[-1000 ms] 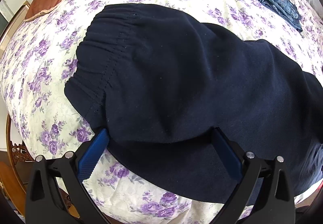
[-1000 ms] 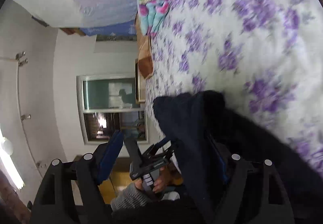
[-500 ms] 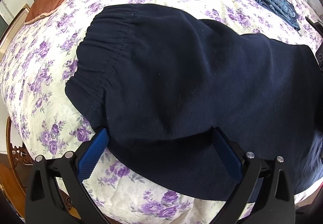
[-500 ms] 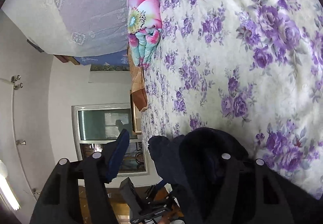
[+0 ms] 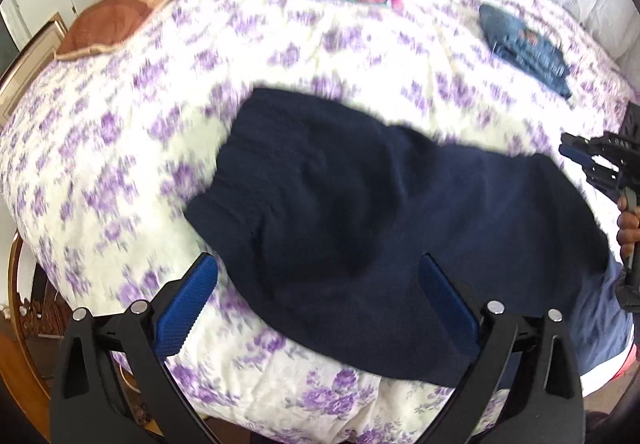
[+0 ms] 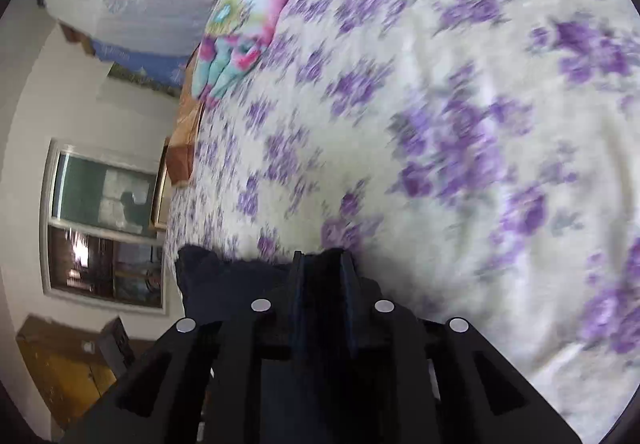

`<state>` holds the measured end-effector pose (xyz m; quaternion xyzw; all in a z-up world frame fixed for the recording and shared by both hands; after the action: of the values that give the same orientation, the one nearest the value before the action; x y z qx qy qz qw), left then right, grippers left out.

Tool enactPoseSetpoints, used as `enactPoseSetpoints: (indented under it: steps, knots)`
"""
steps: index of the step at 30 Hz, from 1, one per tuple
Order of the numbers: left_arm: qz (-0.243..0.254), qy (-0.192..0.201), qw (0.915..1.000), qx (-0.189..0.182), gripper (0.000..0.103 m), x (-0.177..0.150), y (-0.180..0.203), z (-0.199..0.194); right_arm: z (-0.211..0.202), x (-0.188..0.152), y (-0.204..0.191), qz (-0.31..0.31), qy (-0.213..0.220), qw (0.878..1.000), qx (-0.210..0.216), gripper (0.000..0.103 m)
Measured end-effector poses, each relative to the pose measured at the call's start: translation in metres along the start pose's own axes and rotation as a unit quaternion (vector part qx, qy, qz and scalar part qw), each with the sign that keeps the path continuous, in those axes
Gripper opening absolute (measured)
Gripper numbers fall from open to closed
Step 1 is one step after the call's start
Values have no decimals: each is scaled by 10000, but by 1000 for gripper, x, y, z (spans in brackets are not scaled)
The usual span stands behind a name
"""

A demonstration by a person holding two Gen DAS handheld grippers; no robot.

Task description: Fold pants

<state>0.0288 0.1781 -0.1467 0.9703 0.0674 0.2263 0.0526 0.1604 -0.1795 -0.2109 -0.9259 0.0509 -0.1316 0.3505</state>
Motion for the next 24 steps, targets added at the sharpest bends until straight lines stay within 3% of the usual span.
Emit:
enactPoseSetpoints:
  steps: [3,6,7,9,10,11,12,15,17,18,21,22,24]
  knots:
    - [80,270,9992,-267,98,25,6,-6,-31,-1,-23,-408,376,9984,126,18]
    - [110,202,9987,-450,98,48,14,13,-17,-30,-68,-1123,85,9935,170,18]
    - [163,87,9994,-304,99,52,14,28,-6,-39,-77,-1201,-8,9926,156,18]
    - [313,-196,9972,646,99,56,7,63,21,-47,-83,-1143,-186,9933,2,18]
    - [320,-298,9956,831,99,55,-4,80,33,-49,-78,-1093,-211,9933,-323,17]
    - [133,-398,9980,464,99,54,-15,91,44,-49,-66,-1028,-212,9918,-728,12]
    - [-147,-357,9992,105,99,52,-27,92,52,-48,-52,-886,-200,9916,-924,0]
    - [-413,-366,9985,13,99,55,-40,84,51,-47,-33,-397,-113,9976,-564,0]
    - [-554,-195,9983,-43,99,57,-43,67,37,-51,-46,-623,117,9954,-722,0]
    - [-578,-66,9983,-92,98,56,-43,57,29,-54,-52,-715,215,9948,-699,5]
    - [-363,178,9988,-284,98,55,-35,38,19,-66,-66,-873,299,9933,-700,5]
    - [-133,147,9997,-132,98,53,-30,44,22,-70,-64,-888,251,9926,-790,5]
    - [268,-278,9984,424,99,47,-26,79,40,-75,-50,-769,59,9911,-1088,4]
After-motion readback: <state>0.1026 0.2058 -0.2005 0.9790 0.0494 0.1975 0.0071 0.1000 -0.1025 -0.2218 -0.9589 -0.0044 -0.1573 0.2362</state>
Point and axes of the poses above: each gripper's, at about its wrist camera, not at the fingertips, and z roughly the way its jaws point, y to its right, x to its top, the point moved 3 cm from there along z, roughly the way its jaws point, and after that the axes turned 5 degrees about -x, right-handed, at the moved point
